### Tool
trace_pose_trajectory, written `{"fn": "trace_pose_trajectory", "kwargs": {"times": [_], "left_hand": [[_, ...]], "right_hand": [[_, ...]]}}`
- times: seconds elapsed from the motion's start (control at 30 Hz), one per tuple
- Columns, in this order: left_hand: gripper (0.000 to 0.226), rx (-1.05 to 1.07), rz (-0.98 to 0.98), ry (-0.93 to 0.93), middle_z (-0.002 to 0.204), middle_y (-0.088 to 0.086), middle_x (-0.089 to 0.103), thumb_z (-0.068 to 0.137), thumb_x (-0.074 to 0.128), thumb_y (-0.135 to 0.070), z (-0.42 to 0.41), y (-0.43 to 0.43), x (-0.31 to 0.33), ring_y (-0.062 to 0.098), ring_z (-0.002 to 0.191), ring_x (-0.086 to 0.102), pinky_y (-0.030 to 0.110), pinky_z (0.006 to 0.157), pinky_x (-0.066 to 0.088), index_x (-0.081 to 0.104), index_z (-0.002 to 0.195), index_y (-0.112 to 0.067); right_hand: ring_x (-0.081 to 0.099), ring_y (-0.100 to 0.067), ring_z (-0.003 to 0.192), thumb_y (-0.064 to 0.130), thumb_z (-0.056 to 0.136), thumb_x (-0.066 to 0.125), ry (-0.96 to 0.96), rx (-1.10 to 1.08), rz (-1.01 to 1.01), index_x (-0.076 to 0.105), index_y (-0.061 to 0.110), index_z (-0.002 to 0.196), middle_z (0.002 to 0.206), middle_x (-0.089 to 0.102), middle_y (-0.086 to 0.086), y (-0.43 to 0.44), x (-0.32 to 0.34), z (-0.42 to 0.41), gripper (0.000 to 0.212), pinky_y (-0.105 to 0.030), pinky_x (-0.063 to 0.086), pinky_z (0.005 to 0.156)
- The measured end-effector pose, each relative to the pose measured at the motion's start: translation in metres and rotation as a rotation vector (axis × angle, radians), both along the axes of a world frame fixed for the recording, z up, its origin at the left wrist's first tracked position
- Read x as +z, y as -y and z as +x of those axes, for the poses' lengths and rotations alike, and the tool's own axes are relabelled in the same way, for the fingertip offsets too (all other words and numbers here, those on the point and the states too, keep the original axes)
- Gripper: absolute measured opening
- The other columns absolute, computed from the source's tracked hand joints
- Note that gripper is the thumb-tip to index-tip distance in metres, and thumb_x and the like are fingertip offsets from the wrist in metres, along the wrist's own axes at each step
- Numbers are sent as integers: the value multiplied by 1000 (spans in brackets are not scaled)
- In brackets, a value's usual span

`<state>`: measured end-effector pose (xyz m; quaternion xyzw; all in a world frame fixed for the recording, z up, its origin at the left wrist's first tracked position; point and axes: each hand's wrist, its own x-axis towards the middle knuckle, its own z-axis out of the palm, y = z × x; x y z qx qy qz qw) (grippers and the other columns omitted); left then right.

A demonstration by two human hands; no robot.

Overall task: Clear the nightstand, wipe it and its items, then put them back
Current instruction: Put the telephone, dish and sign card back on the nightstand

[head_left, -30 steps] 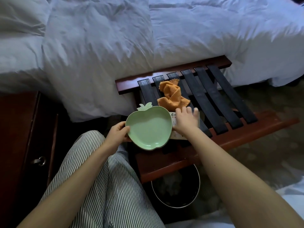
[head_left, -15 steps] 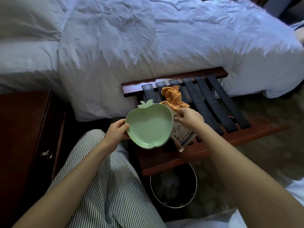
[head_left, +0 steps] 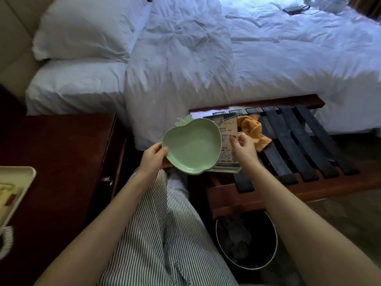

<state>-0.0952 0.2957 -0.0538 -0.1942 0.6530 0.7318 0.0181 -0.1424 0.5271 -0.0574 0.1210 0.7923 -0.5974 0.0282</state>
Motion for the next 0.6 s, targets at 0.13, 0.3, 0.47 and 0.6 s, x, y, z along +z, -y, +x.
{"fn": "trace_pose_trajectory", "kwargs": {"times": [0.13,0.3,0.47,0.6], "left_hand": [[17,86,-25,4,85,4,66,94,47,-6,4,31,9,15,74,65,24,57,56,63,96,-11],[17,230,23,41,88,6,64,97,43,-7,13,69,22,15,73,64,26,62,56,57,106,-6],[21,392,47,116,92,7,62,96,45,-8,25,119,35,18,87,60,26,62,56,57,112,0],[24,522,28,140,109,8,58,96,46,-7,36,167,44,14,90,56,28,60,53,56,117,-2]], "right_hand": [[58,-24,74,23,96,51,-18,-14,-45,45,18,71,77,59,-5,41,2,-4,26,-40,49,65],[59,-16,75,23,97,51,-41,-16,-104,50,15,77,83,60,-2,87,9,-16,21,-32,51,65],[55,-9,67,18,97,51,-18,39,-233,49,10,82,76,56,1,145,15,-28,17,-14,48,52],[55,-11,65,18,97,52,15,146,-269,46,15,74,78,58,-3,203,18,-36,24,-19,50,52]]}}
